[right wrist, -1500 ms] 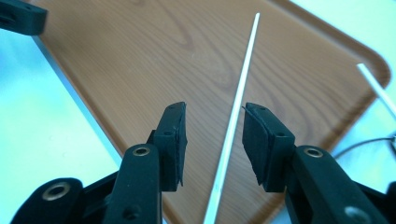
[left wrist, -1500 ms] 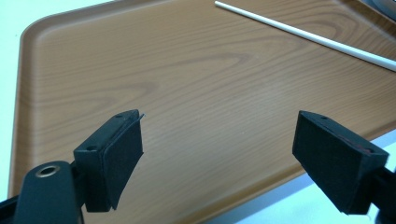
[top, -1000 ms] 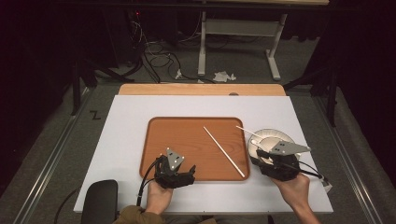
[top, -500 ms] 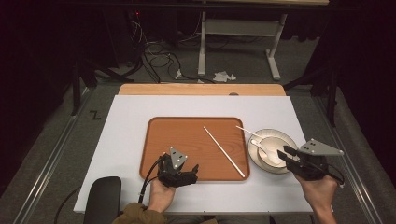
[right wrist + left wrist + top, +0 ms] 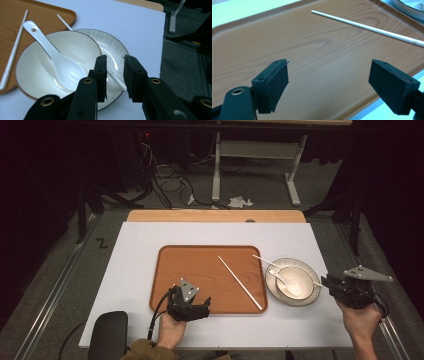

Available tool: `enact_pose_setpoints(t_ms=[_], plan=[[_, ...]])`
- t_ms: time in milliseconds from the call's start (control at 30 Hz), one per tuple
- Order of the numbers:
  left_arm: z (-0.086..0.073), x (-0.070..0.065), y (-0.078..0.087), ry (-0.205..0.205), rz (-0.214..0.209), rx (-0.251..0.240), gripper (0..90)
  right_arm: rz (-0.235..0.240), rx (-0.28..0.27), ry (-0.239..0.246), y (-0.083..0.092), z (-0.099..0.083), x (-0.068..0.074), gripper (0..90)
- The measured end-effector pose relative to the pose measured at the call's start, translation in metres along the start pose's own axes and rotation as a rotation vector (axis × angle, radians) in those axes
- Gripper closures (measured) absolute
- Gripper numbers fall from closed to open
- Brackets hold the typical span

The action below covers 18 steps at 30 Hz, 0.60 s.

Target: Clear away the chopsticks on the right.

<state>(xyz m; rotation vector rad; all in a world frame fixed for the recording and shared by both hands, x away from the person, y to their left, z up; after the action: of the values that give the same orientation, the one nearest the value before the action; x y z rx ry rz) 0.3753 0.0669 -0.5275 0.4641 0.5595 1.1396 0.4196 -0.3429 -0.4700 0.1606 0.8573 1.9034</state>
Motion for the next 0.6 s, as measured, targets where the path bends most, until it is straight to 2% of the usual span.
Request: enact_pose_setpoints(t_ms=[100, 267, 333, 367, 400, 467, 600], plan=[[-0.001, 0.003, 0.002, 0.006, 0.009, 0.001, 16.4, -0.016, 0.07, 0.013, -0.01, -0.006, -0.006, 73.4], [-0.004, 0.007, 0.006, 0.022, 0.023, 0.0, 16.4, -0.017, 0.135, 0.062, -0.024, -0.009, -0.006, 73.3], [-0.005, 0.009, 0.008, 0.029, 0.031, -0.004, 16.4, 0.001, 0.155, 0.072, -0.029, -0.009, -0.006, 73.2], [-0.005, 0.01, 0.009, 0.03, 0.036, -0.004, 16.4, 0.026, 0.144, 0.066, -0.032, -0.01, -0.006, 73.2], [-0.005, 0.011, 0.01, 0.037, 0.039, -0.008, 16.4, 0.064, 0.144, 0.04, -0.036, -0.011, -0.005, 73.2], [-0.006, 0.013, 0.012, 0.04, 0.045, -0.01, 16.4, 0.073, 0.179, 0.045, -0.043, -0.016, -0.008, 72.8], [-0.008, 0.017, 0.014, 0.05, 0.059, -0.01, 16.3, 0.119, 0.195, 0.043, -0.051, -0.016, -0.008, 71.3]])
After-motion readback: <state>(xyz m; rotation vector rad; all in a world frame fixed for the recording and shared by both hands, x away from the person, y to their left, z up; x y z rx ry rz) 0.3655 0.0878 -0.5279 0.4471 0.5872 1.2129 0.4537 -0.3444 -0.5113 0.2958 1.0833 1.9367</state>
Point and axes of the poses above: each handheld gripper's, and its own axes: y roughly backward along the jaws, z roughly out of its top, x roughly to its left, the point moved 8 cm from there along -y, roughly forward along the jaws, and after that the axes turned 13 degrees about y, right-handed, at the moved point
